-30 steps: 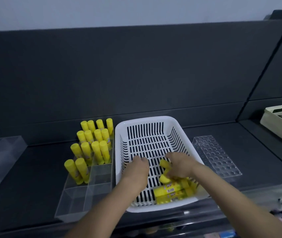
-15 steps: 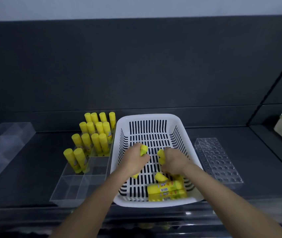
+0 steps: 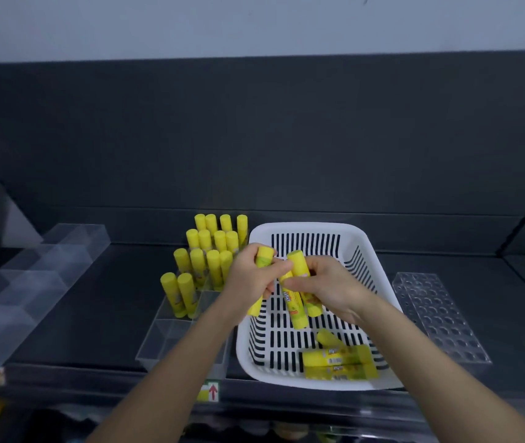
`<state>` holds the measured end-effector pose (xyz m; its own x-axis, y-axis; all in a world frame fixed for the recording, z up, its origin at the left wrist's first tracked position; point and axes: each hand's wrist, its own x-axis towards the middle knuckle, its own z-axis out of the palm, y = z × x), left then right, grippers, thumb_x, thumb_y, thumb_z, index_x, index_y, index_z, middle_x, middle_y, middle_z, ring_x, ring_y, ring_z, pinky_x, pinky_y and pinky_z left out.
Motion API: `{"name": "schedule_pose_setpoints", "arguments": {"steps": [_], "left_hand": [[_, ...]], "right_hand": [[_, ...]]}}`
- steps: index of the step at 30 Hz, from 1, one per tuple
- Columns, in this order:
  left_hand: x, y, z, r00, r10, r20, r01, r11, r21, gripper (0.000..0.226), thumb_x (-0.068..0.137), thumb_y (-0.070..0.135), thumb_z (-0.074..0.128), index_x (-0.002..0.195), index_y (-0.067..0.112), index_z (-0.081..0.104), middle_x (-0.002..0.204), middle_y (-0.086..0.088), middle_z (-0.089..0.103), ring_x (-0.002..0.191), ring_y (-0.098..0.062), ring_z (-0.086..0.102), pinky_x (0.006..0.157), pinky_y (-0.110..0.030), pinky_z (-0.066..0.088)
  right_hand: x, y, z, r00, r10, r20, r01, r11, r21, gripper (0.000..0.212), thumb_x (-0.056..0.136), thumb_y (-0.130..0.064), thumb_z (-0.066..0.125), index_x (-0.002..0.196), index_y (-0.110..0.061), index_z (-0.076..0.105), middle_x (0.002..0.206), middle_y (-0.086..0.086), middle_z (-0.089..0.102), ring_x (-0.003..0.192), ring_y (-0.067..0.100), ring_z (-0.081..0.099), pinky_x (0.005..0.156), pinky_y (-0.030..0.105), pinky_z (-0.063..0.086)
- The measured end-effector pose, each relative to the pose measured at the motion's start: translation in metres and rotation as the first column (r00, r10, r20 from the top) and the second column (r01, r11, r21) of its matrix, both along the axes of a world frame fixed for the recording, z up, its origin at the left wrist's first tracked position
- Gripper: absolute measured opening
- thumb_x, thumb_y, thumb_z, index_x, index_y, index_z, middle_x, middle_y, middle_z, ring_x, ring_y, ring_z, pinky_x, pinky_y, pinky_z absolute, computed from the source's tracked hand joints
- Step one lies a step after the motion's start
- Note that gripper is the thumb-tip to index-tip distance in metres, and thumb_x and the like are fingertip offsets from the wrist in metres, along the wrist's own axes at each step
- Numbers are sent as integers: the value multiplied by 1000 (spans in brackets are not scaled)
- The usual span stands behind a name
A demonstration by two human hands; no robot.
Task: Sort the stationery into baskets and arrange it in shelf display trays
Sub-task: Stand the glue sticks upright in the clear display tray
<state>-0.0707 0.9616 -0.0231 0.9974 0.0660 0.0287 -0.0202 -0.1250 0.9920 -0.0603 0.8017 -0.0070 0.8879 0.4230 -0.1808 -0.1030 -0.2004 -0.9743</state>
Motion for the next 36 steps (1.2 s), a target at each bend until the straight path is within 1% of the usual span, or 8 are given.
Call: {"name": "schedule_pose_setpoints", "arguments": {"steps": [4,11,16,19,23,27,31,36], "left_hand": [[-4,27,17,999,-39,19,39,999,19,29,77,8,77,97,8,57,73,0,66,41,-9,48,39,-21,39],[-11,85,42,992,-82,92,66,983,171,32,74,9,79,98,12,59,81,0,69,50,-2,55,44,-20,43],[-10,123,43,988,-60,141,15,954,300,30,73,12,79,93,21,60,85,3,70,67,-9,64,51,-22,52],[-6,136,36,987,-104,120,47,913,405,30,71,14,80,88,26,58,85,5,68,65,-8,63,48,-18,48],[-1,140,25,978,-186,94,102,821,562,34,70,17,82,85,33,55,80,13,66,67,3,59,50,-10,42],[2,139,12,969,-237,72,112,678,726,35,74,23,79,91,33,50,79,7,60,68,-8,58,55,-25,47],[0,135,3,967,-245,68,86,565,821,35,78,24,74,101,28,49,79,2,58,68,-15,58,59,-36,51],[-6,131,-6,963,-254,95,17,409,912,37,82,28,71,110,21,47,82,0,59,71,-22,57,57,-33,48]], "right_hand": [[-6,23,10,999,3,52,-3,1000,-2,9,81,-4,70,77,-11,67,62,4,57,53,14,52,44,23,41],[-13,70,18,992,-39,122,33,998,53,8,85,-8,67,78,-8,66,57,-5,60,48,6,54,43,17,41],[-9,92,14,965,-193,177,190,981,35,33,90,-26,62,58,-22,56,51,-14,44,51,6,42,54,22,37],[-9,99,12,957,-191,220,193,981,12,19,88,-23,64,70,-18,66,57,-13,54,55,3,50,58,19,43],[-9,103,7,931,-208,300,244,966,-87,11,80,-16,73,87,-13,65,72,-3,64,65,8,60,62,20,50],[-8,107,1,910,-144,390,248,941,-231,24,74,-11,77,83,-23,59,78,1,67,74,17,65,68,30,53],[-7,117,-11,857,29,514,217,885,-412,11,74,-10,73,84,-10,67,80,5,66,74,21,60,67,27,48],[-7,125,-25,827,172,536,192,809,-556,15,73,-7,68,87,-10,70,76,4,65,70,20,55,59,28,38]]}}
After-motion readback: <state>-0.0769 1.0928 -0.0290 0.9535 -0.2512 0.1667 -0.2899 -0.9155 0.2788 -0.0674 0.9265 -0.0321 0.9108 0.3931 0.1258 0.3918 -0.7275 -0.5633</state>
